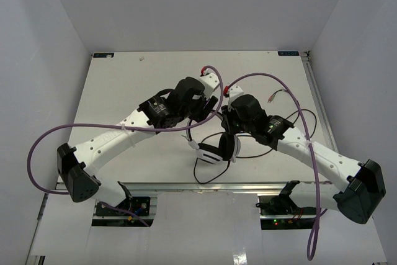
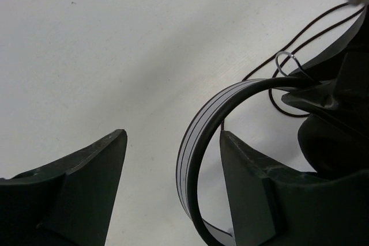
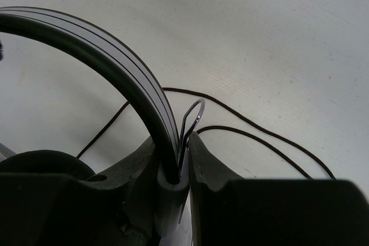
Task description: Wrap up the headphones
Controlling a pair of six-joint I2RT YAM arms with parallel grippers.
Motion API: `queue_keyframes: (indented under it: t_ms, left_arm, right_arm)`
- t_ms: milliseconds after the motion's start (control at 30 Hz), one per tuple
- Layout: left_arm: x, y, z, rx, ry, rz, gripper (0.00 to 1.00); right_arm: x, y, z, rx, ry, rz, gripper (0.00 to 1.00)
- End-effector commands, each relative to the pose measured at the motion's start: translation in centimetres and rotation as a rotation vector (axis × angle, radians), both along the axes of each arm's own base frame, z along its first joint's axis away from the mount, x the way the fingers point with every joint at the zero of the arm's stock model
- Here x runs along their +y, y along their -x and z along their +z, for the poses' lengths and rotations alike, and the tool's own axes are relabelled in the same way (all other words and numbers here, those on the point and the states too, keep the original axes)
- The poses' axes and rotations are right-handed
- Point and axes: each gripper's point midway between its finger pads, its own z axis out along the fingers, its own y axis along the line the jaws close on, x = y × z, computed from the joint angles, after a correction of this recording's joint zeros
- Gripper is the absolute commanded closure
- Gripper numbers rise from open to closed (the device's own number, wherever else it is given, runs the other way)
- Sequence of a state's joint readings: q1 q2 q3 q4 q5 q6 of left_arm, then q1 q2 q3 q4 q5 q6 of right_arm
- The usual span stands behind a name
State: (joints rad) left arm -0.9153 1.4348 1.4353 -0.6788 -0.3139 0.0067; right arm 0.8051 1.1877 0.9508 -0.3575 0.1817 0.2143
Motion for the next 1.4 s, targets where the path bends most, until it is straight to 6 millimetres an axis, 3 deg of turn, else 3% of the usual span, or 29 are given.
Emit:
queue_keyframes:
  t_ms: [0, 233, 567, 733, 833, 1000, 1033, 1067, 1100, 1133, 1267, 1367]
  left_arm:
    - [-0.1, 0.6, 0.3, -0.002, -0.029, -0.054, 0.26]
    - [-0.1, 1.1, -1.6, 0.044, -0.059, -0.066, 0.31]
    - [0.1, 1.6, -4.7, 0.093, -0.119, -0.058, 0.48]
    - [0.0, 1.3, -5.3, 0.098, -0.124, -0.036, 0.74]
    - [-0.4, 1.0, -5.2, 0.09, -0.105, -0.022, 1.0]
    - [-0.2, 0.6, -4.6, 0.073, -0.047, 0.044, 1.0]
    - [-0.2, 0.5, -4.6, 0.07, -0.045, 0.052, 0.96]
    - [-0.2, 0.4, -4.5, 0.069, -0.043, 0.058, 0.89]
    - [-0.2, 0.5, -4.6, 0.072, -0.041, 0.057, 0.61]
    - [-0.4, 0.6, -4.6, 0.079, -0.034, 0.049, 0.5]
    - [-0.8, 0.6, -4.6, 0.083, -0.027, 0.037, 0.45]
    - [-0.9, 0.5, -4.6, 0.081, -0.035, 0.031, 0.48]
  right_arm:
    - [0.7, 0.0, 3.0, -0.065, -0.093, 0.023, 0.92]
    - [0.5, -0.1, 3.3, -0.076, -0.089, 0.016, 0.92]
    - [0.7, -0.4, 3.2, -0.067, -0.088, 0.004, 0.92]
    - [1.1, -0.5, 3.2, -0.058, -0.091, 0.01, 0.92]
    - [1.1, -0.6, 3.1, -0.057, -0.088, 0.011, 0.92]
    - [1.1, -0.8, 3.8, -0.078, -0.089, 0.016, 0.92]
    - [1.3, -0.7, 3.9, -0.077, -0.09, 0.031, 0.92]
    - [1.6, -0.5, 4.0, -0.072, -0.091, 0.049, 0.92]
    - [1.7, -0.6, 3.8, -0.065, -0.082, 0.054, 0.92]
    - [1.8, -0.5, 3.8, -0.062, -0.081, 0.057, 0.92]
    - [1.8, -0.5, 3.6, -0.054, -0.085, 0.054, 0.92]
    - [1.8, -0.5, 3.8, -0.06, -0.092, 0.053, 0.92]
